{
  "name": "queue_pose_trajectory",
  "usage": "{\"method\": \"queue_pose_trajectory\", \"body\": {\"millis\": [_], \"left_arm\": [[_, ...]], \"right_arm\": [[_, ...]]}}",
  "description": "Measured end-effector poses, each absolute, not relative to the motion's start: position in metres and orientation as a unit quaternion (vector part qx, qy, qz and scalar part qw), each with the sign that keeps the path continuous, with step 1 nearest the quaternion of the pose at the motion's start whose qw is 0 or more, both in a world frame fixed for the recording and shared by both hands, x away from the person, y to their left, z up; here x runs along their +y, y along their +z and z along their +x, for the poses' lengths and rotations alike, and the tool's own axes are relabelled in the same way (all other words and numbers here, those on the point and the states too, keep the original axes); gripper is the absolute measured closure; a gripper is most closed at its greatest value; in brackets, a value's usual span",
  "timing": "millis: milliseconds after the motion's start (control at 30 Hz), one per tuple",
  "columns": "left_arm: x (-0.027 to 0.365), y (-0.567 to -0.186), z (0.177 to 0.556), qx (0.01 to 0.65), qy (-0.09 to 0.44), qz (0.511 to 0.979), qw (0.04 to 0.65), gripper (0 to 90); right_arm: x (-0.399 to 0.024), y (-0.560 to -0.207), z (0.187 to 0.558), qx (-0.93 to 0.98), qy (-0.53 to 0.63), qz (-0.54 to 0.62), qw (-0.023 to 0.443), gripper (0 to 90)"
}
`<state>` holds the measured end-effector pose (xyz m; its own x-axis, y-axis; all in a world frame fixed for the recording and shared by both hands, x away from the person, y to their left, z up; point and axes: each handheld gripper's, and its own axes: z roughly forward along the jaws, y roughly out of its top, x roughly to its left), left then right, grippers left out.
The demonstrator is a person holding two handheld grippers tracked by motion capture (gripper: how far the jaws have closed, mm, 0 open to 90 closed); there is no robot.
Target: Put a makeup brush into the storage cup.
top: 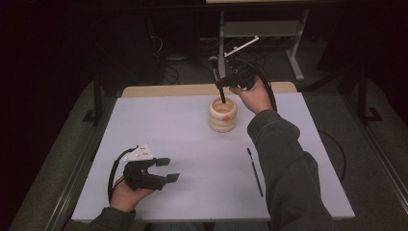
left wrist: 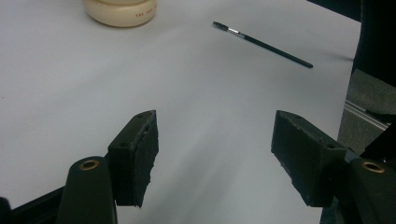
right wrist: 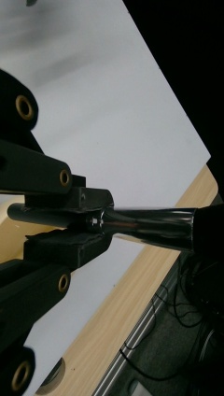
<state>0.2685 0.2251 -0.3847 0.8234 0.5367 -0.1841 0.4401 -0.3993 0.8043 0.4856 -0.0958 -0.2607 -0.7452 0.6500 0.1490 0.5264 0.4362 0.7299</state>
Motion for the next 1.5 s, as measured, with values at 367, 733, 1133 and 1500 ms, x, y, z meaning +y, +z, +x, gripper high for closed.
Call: {"method": "queue_pose_trajectory", "body": {"millis": [367, 733, 1133, 1500], "left_arm": [[0.225, -0.385, 0.269, 0.290, 0.050, 0.836, 0.464, 31.5], [0.227, -0.384, 0.269, 0.293, 0.050, 0.835, 0.464, 31.2], [0.229, -0.382, 0.269, 0.292, 0.056, 0.833, 0.466, 31.2], [0.228, -0.383, 0.269, 0.293, 0.052, 0.831, 0.469, 30.6]], "right_arm": [[-0.095, -0.268, 0.493, 0.831, 0.403, 0.377, 0.069, 78.3], [-0.093, -0.281, 0.501, 0.819, 0.403, 0.402, 0.077, 78.3], [-0.094, -0.299, 0.505, 0.816, 0.390, 0.417, 0.086, 78.3], [-0.097, -0.311, 0.503, 0.815, 0.385, 0.423, 0.089, 78.3]]}}
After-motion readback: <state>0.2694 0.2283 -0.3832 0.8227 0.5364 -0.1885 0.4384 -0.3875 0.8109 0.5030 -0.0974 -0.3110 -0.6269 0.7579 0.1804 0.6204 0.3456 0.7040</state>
